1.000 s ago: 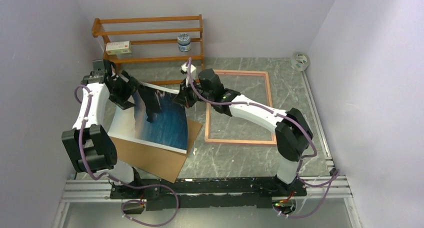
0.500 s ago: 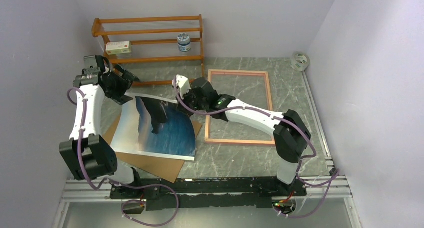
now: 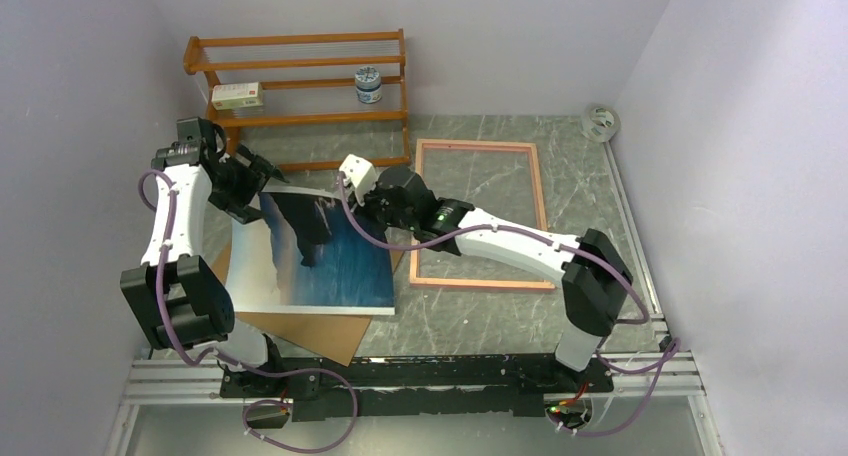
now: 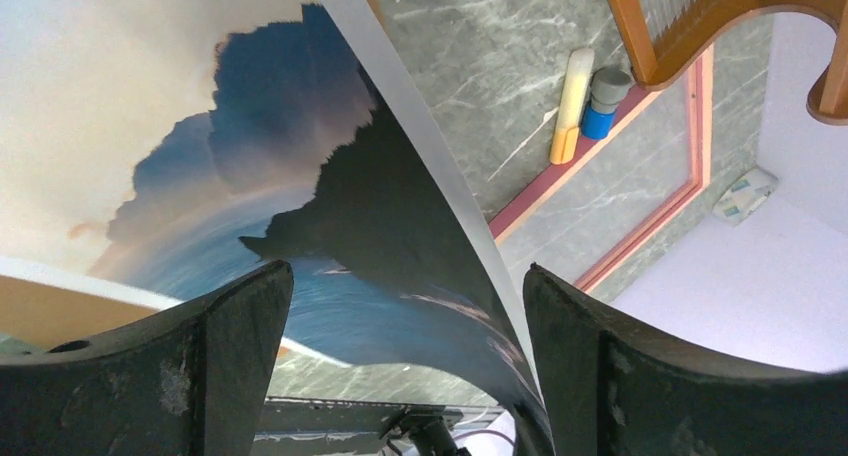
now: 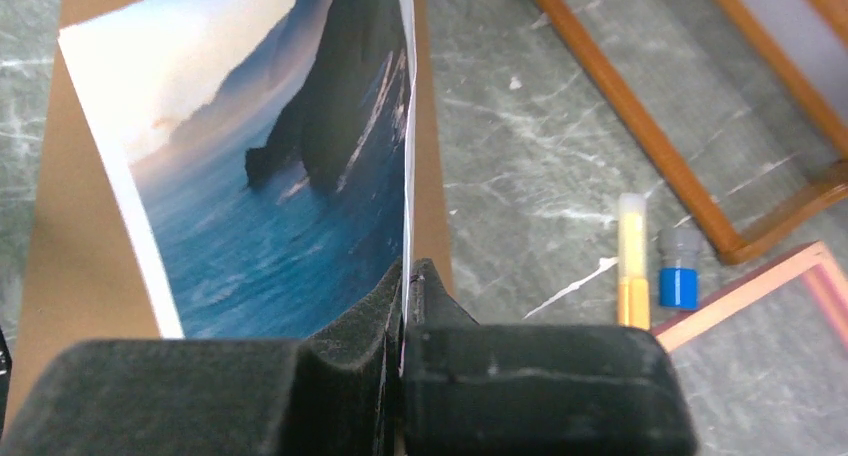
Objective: Put the photo into the frame
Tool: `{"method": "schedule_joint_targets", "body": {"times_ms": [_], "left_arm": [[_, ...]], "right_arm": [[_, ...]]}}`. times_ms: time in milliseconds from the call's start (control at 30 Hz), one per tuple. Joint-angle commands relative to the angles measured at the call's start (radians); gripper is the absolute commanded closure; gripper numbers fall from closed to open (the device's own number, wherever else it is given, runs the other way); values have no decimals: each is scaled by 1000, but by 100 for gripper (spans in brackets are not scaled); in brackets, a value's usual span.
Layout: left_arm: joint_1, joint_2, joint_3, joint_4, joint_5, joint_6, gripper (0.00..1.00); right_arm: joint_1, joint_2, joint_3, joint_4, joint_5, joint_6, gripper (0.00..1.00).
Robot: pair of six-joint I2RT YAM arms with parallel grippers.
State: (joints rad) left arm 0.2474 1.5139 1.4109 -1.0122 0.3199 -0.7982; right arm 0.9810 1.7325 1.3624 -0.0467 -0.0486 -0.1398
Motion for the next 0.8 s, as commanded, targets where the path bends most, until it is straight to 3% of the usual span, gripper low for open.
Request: {"method": "schedule_joint_targets", "body": {"times_ms": [0,333,400,567,767], "left_arm": [[9,-5,-16,9,74,1,11],[32,13,-3,42,177,-37,16],[33,15,-3,45,203,-43,20],[32,-3,7,41,213,-47,43],[33,-35,14,43,196,-49,59]], "right_arm": [[14,-104,-3,87,40,-64,100],[51,-156,-16,81,45,-113,100],[58,-154,-13,77,46,-119,100],[65,-149,-17,79,95,-112,100],[64,-146,-8,68,93,-100,100]]}}
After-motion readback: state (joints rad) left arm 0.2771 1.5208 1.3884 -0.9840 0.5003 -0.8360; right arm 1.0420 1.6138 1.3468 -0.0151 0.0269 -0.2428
